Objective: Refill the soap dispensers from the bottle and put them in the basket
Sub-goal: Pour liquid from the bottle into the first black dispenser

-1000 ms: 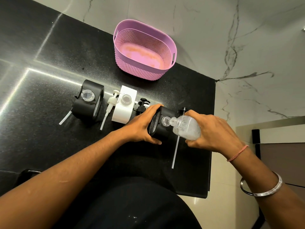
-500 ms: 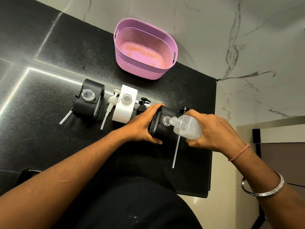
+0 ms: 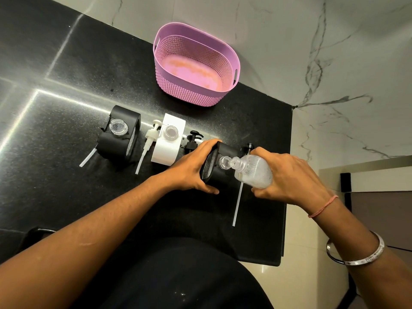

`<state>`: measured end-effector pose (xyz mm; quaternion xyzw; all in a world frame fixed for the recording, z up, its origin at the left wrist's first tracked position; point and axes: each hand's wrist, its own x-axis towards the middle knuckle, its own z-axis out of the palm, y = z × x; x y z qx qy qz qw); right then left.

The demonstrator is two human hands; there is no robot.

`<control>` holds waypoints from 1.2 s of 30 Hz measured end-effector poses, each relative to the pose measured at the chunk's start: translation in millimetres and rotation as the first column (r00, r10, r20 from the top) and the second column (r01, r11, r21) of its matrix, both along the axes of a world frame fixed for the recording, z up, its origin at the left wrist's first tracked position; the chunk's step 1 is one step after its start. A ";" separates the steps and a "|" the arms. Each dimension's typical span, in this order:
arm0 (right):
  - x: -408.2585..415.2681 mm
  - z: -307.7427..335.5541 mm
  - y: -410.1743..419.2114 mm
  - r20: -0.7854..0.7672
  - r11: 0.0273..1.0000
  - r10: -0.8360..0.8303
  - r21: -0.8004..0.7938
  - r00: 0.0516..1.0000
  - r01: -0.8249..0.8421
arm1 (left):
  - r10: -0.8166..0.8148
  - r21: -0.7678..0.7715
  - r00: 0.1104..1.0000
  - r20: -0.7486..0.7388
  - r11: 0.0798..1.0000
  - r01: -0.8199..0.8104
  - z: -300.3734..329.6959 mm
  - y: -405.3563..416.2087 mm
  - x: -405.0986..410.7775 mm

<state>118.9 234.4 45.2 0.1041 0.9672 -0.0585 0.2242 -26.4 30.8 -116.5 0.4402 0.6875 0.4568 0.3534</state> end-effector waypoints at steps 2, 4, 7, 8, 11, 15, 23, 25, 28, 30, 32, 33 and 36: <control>-0.3 0.2 -0.5 0.003 1.000 -0.001 0.000 1.000 0.001 | -0.003 0.001 1.000 0.001 1.000 0.003 0.1 -0.2 -0.2; -0.6 0.7 -1.1 -0.001 1.000 -0.001 0.000 1.000 0.001 | -0.001 0.001 1.000 0.001 1.000 0.001 0.0 -0.3 -0.2; -0.8 1.0 -1.0 -0.003 1.000 -0.003 -0.005 1.000 0.003 | -0.001 0.000 1.000 -0.002 1.000 0.001 0.0 0.2 0.1; -0.8 1.2 -0.9 0.000 1.000 -0.003 -0.005 1.000 0.003 | -0.001 -0.001 1.000 -0.003 1.000 0.001 -0.2 0.3 0.1; -0.1 1.0 -0.6 0.002 1.000 -0.002 -0.006 1.000 0.002 | -0.003 -0.001 1.000 -0.002 1.000 0.003 -0.3 0.0 0.3; -0.7 0.4 -0.1 0.005 1.000 -0.003 -0.006 1.000 0.003 | -0.003 -0.002 1.000 0.000 1.000 0.003 -0.1 -0.3 0.2; -0.5 0.0 0.9 0.005 1.000 -0.003 -0.009 1.000 0.003 | -0.002 -0.001 1.000 0.001 1.000 0.002 0.5 -0.5 0.1; -0.5 -0.6 1.4 0.004 1.000 0.000 -0.011 1.000 0.000 | -0.003 0.000 1.000 0.003 1.000 0.003 0.6 -0.6 0.1; -0.3 -1.3 1.7 0.000 1.000 0.007 -0.001 1.000 -0.007 | -0.004 0.002 1.000 0.004 1.000 0.004 0.7 -0.6 0.0; -0.6 -1.8 2.0 0.003 1.000 0.009 0.003 1.000 -0.009 | -0.005 0.003 1.000 0.005 1.000 0.005 0.7 -0.7 -0.3; -0.9 -2.4 2.5 0.012 1.000 0.003 0.002 1.000 -0.003 | -0.006 0.006 1.000 0.007 1.000 0.006 1.0 -0.8 -0.5; -1.0 -2.5 2.7 0.014 1.000 0.001 0.000 1.000 -0.001 | -0.005 0.006 1.000 0.007 1.000 0.005 1.2 -0.7 -0.6; -0.5 -3.4 3.5 0.009 1.000 0.003 -0.002 1.000 -0.003 | -0.005 0.008 1.000 0.009 1.000 0.005 1.3 -0.7 -0.3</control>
